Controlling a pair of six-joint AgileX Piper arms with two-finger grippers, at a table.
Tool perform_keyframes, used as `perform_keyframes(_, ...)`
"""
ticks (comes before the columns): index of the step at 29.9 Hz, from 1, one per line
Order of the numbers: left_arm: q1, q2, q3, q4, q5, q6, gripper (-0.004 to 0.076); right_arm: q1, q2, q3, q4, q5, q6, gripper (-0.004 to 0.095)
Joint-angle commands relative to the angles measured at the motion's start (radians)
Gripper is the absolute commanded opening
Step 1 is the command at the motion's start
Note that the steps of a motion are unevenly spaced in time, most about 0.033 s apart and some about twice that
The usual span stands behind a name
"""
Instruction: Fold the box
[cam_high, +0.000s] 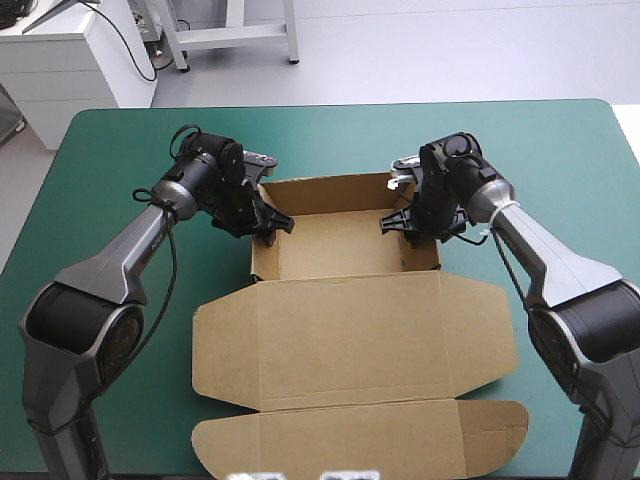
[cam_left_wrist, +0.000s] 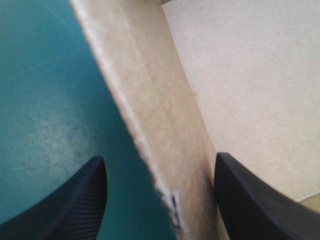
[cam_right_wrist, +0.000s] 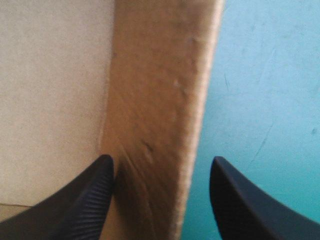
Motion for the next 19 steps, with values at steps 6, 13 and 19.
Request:
perform_keyframes(6,-0.003,-0.055,-0.081,0.088,0.060,-0.006,0.0445,-0.016,-0.055,-0.056,-0.011,0.023,-0.026,0.0609)
perform_keyframes(13,-0.003,-0.117,-0.280,0.140,0.060,-0.008,0.0445,-0.016,-0.057,-0.194,0.012,0.023,-0.026,0.0600)
perform_keyframes(19,-0.003,-0.235,-0.326,0.133,0.060,-0.006,0.0280,-0.016,-0.090,-0.227,0.028,0.025,0.029,0.0600)
